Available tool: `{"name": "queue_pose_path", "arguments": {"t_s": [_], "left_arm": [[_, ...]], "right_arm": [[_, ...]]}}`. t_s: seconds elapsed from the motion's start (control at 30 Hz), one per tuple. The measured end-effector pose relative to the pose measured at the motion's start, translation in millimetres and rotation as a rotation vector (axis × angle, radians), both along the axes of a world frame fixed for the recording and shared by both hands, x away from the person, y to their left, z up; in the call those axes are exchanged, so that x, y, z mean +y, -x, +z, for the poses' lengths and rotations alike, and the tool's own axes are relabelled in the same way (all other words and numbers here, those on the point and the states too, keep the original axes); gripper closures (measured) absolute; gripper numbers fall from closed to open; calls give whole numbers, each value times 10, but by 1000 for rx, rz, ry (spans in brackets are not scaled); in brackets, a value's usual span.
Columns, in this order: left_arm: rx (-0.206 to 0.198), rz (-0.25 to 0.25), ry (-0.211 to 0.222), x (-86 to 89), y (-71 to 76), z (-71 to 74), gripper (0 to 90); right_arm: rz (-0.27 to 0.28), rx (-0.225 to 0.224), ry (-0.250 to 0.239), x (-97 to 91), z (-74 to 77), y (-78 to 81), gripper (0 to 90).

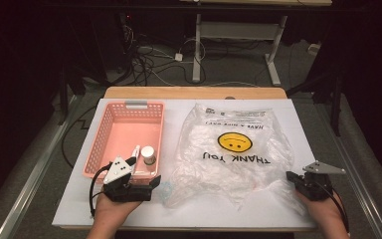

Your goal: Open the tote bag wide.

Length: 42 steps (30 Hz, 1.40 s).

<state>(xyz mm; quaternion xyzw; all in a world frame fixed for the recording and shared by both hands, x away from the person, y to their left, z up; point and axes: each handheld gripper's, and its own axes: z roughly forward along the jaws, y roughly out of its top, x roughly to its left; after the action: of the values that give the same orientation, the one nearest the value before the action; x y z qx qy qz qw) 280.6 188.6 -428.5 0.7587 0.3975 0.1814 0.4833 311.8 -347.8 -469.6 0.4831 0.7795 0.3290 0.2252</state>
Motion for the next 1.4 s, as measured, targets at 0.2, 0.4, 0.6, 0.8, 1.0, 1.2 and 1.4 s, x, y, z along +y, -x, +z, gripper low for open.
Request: {"name": "queue_pose_path", "arguments": {"t_s": [0.2,0.4,0.6,0.8,1.0,1.2,1.4], "left_arm": [[15,6,8,22,-19,5,0],[15,0,-19,-5,-27,13,0],[6,-5,-22,-21,-34,26,0],[33,-7,-21,-5,-40,43,0],[30,-19,-30,-15,-50,27,0],[24,-33,-38,-50,-48,6,0],[10,-32,-30,-58,-45,17,0]], "right_arm": [[7,-52,1,61,97,280,898],[30,-62,-36,95,125,587,898],[81,-48,-69,185,96,807,896],[89,-82,-115,178,204,846,659],[44,-138,-153,35,359,538,569],[-13,-159,-117,-104,406,-30,549],[-47,-125,-130,-192,344,-523,542]]}}
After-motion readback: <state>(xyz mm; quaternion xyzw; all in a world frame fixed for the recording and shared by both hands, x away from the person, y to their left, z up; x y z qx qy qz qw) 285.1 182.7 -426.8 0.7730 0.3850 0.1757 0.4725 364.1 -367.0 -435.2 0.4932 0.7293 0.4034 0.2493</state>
